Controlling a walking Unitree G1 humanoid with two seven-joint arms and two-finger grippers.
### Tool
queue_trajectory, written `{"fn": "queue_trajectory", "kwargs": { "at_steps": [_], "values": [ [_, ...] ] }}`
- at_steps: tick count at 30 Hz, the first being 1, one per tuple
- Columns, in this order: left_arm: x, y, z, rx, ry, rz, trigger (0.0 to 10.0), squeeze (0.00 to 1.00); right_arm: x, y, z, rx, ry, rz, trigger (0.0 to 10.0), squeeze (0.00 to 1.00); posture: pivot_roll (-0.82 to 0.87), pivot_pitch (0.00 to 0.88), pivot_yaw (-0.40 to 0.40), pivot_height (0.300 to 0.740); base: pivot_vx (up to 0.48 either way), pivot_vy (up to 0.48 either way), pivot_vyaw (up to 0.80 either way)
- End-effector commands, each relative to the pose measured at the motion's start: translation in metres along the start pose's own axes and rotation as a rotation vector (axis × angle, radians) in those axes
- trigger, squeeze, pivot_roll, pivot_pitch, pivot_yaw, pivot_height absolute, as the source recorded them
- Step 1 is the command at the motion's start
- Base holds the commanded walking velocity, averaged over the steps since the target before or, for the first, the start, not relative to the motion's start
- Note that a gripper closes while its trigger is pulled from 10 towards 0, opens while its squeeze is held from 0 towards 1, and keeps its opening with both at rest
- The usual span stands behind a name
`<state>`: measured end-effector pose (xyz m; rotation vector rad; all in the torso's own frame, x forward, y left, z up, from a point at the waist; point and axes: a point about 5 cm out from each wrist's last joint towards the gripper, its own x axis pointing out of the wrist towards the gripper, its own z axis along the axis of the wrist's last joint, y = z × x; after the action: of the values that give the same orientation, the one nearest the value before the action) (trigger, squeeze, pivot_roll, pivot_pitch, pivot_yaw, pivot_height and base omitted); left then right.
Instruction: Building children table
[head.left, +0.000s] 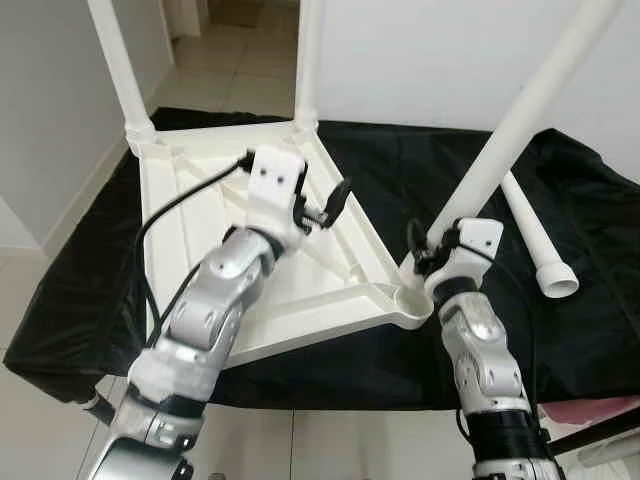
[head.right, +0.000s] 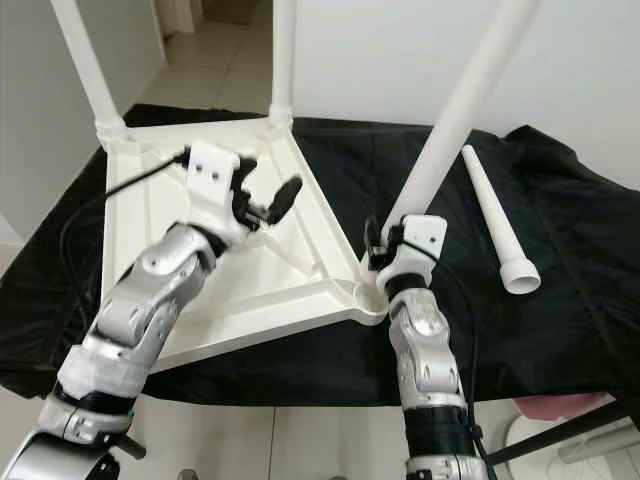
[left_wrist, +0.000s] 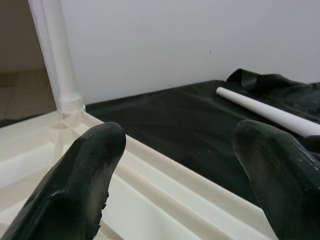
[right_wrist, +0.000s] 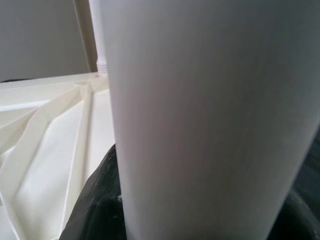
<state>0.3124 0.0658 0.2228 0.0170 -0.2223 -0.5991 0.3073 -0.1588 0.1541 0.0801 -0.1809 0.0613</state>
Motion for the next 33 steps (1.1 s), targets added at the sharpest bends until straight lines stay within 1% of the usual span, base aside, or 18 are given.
{"fn": "queue_trajectory", "kwargs": {
  "at_steps": [1, 7, 9, 12, 13, 14, 16, 19, 20, 23, 31, 33],
  "values": [
    [-0.001, -0.009, 0.003, 0.019, -0.025, -0.103, 10.0, 0.0, -0.002, -0.001, 0.007, -0.015, -0.033, 0.013, 10.0, 0.0, 0.0, 0.019, -0.062, 0.74, 0.0, 0.0, 0.0],
    [-0.004, -0.01, 0.0, 0.016, -0.027, -0.099, 10.0, 0.0, -0.005, 0.0, 0.006, -0.034, -0.031, 0.039, 10.0, 0.0, 0.0, 0.017, -0.065, 0.74, 0.0, 0.0, 0.0],
    [-0.01, -0.011, -0.006, 0.004, -0.009, -0.116, 10.0, 0.0, -0.008, 0.003, 0.005, -0.045, -0.034, 0.08, 10.0, 0.0, 0.0, 0.015, -0.063, 0.74, 0.0, 0.0, 0.0],
    [-0.013, -0.011, -0.007, 0.0, 0.0, -0.123, 10.0, 0.0, -0.009, 0.003, 0.005, -0.054, -0.035, 0.096, 10.0, 0.0, 0.0, 0.013, -0.063, 0.74, 0.0, 0.0, 0.0],
    [-0.017, -0.013, -0.01, -0.013, 0.016, -0.144, 10.0, 0.0, -0.011, 0.005, 0.004, -0.058, -0.031, 0.113, 10.0, 0.0, 0.0, 0.012, -0.062, 0.74, 0.0, 0.0, 0.0],
    [-0.017, -0.013, -0.01, -0.013, 0.016, -0.144, 10.0, 0.0, -0.011, 0.005, 0.004, -0.058, -0.031, 0.113, 10.0, 0.0, 0.0, 0.012, -0.062, 0.74, 0.0, 0.0, 0.0],
    [-0.024, -0.016, -0.016, -0.015, 0.054, -0.195, 10.0, 0.0, -0.014, 0.007, 0.0, -0.063, -0.024, 0.149, 10.0, 0.0, 0.0, 0.012, -0.063, 0.74, 0.0, 0.0, 0.0],
    [-0.028, -0.018, -0.02, -0.015, 0.071, -0.223, 10.0, 0.0, -0.015, 0.009, -0.002, -0.064, -0.021, 0.176, 10.0, 0.0, 0.0, 0.009, -0.06, 0.74, 0.0, 0.0, 0.0],
    [-0.029, -0.019, -0.022, -0.013, 0.08, -0.231, 10.0, 0.0, -0.016, 0.01, -0.004, -0.078, -0.018, 0.19, 10.0, 0.0, 0.0, 0.008, -0.061, 0.74, 0.0, 0.0, 0.0],
    [-0.031, -0.022, -0.025, 0.006, 0.091, -0.251, 10.0, 0.0, -0.018, 0.009, -0.008, -0.089, -0.008, 0.206, 10.0, 0.0, 0.0, 0.008, -0.062, 0.74, 0.0, 0.0, 0.0],
    [-0.033, -0.027, -0.03, 0.002, 0.117, -0.267, 10.0, 0.0, -0.024, 0.008, -0.011, -0.106, 0.003, 0.23, 10.0, 0.0, -0.01, 0.012, -0.064, 0.74, 0.0, 0.0, 0.0],
    [-0.035, -0.029, -0.031, 0.002, 0.127, -0.272, 10.0, 0.0, -0.028, 0.001, -0.014, -0.117, 0.016, 0.22, 10.0, 0.0, -0.01, 0.023, -0.063, 0.74, 0.0, 0.0, 0.0]
  ]
}}
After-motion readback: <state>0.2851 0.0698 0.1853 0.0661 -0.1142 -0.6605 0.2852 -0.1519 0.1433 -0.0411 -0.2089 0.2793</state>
